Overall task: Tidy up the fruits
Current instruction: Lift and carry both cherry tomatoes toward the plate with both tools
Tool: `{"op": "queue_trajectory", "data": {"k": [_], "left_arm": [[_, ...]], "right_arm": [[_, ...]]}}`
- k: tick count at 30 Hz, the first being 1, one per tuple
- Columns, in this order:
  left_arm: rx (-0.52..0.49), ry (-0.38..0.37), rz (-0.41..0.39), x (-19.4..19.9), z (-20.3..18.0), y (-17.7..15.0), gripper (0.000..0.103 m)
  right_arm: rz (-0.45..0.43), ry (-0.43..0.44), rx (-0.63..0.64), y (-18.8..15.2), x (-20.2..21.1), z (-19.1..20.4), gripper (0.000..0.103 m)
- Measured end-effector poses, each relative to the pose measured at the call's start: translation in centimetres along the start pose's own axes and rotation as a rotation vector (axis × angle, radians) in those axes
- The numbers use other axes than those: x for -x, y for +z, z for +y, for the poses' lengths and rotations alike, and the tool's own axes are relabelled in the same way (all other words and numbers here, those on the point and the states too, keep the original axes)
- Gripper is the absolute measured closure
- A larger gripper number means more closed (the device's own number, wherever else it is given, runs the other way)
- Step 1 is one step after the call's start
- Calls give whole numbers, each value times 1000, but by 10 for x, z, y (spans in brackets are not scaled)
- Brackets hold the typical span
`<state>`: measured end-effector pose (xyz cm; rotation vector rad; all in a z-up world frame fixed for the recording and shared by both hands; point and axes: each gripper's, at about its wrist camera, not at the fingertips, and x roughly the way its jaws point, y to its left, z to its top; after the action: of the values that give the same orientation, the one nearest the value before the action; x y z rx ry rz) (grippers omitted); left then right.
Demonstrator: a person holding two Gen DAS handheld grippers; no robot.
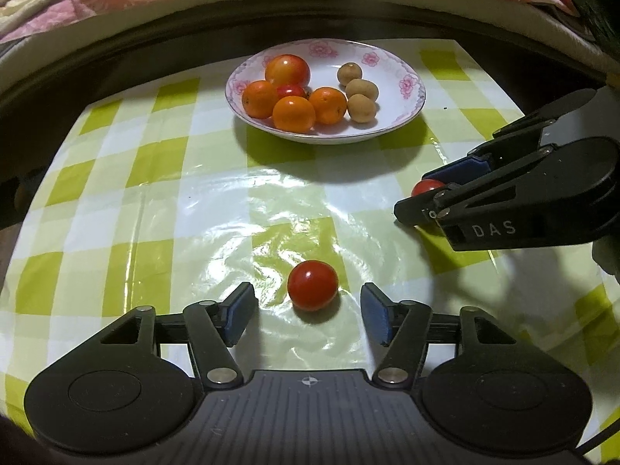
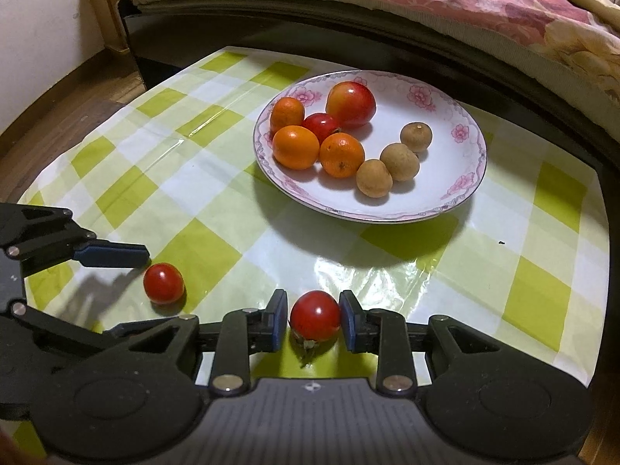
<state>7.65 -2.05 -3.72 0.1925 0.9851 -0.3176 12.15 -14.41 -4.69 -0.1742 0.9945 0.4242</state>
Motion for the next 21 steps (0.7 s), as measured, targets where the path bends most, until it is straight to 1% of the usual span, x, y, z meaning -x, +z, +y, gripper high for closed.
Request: {"op": "queue_trajectory", "data": {"k": [2, 4, 6, 9, 11, 17, 21], "left_arm": [[3, 0, -1, 0, 0, 1, 36], [4, -7, 0, 0, -1, 3, 41], [6, -22, -1, 0, -2, 4, 54], [2, -24, 7, 0, -5, 6, 63], [7, -32, 13, -1, -6, 7, 67], [6, -34, 25, -3, -7, 11, 68], [-8, -42, 28, -3, -10, 13, 69]], "right_arm": [[1, -3, 0, 0, 0, 1, 71], [2, -3, 1, 0, 0, 1, 71], [3, -2, -1, 0, 0, 1, 71], [2, -3, -5, -1, 1, 1, 73], [6, -7, -2, -2, 2, 1, 74], [18, 4, -1, -4, 5, 3, 75], [8, 5, -5, -4, 9, 3, 75]]}}
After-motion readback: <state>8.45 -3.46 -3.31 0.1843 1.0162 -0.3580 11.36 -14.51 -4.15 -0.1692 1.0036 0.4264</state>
